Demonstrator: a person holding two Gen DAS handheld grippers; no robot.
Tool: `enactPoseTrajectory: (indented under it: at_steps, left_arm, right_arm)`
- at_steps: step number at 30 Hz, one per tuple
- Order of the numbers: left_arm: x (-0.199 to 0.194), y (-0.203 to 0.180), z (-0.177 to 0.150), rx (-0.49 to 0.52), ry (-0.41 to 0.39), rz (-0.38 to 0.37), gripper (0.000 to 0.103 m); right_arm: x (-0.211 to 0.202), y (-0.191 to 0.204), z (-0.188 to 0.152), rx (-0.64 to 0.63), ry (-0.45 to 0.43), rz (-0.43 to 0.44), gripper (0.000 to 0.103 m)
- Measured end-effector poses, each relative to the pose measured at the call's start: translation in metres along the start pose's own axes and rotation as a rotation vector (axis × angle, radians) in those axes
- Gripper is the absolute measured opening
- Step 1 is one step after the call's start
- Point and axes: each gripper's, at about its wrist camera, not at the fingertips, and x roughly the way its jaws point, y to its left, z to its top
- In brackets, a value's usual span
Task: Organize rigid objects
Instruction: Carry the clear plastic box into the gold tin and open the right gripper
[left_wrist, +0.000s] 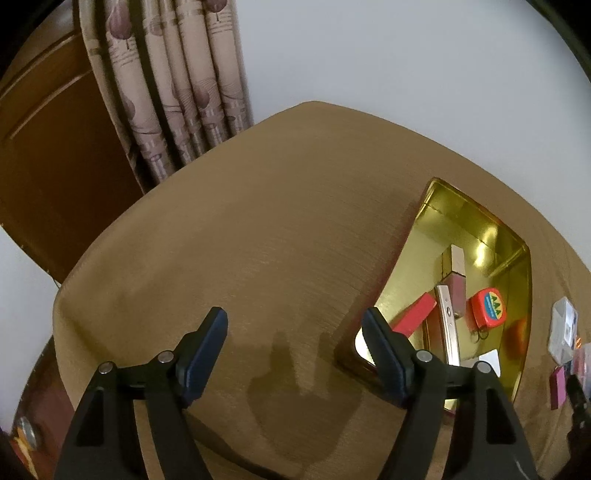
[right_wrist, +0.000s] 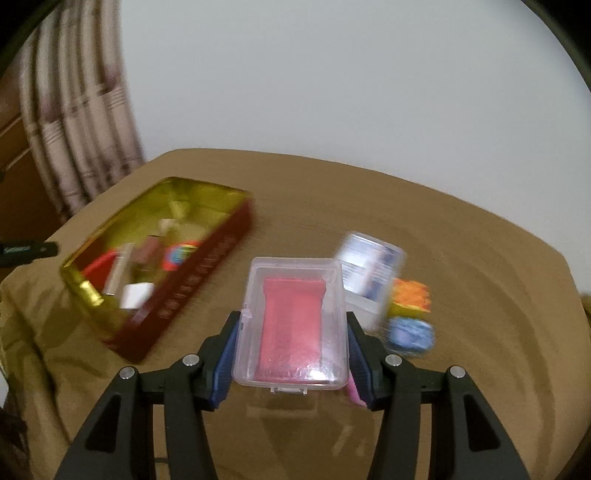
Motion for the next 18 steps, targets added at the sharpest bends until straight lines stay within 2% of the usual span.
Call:
enactPoseTrajectory:
  at_steps: [4,10,18]
  left_arm:
    - [0.001,0.005,0.002,-0.03,0.0,0.006,0.073]
    - [0.005,0.014,0.006,-0.075,0.018,0.005,0.073]
    - [0.013,0.021,0.008,-0.098,0.054,0.01,0.075]
  right_arm:
    - [0.001,0.048,0.015,-0.054,-0.006,0.064,0.054]
    - [0.018,0.104,0.04,-0.121,0.009,0.109,0.054]
    - [0.05,0.131,0.056,-0.153,0.068,0.109,0.054]
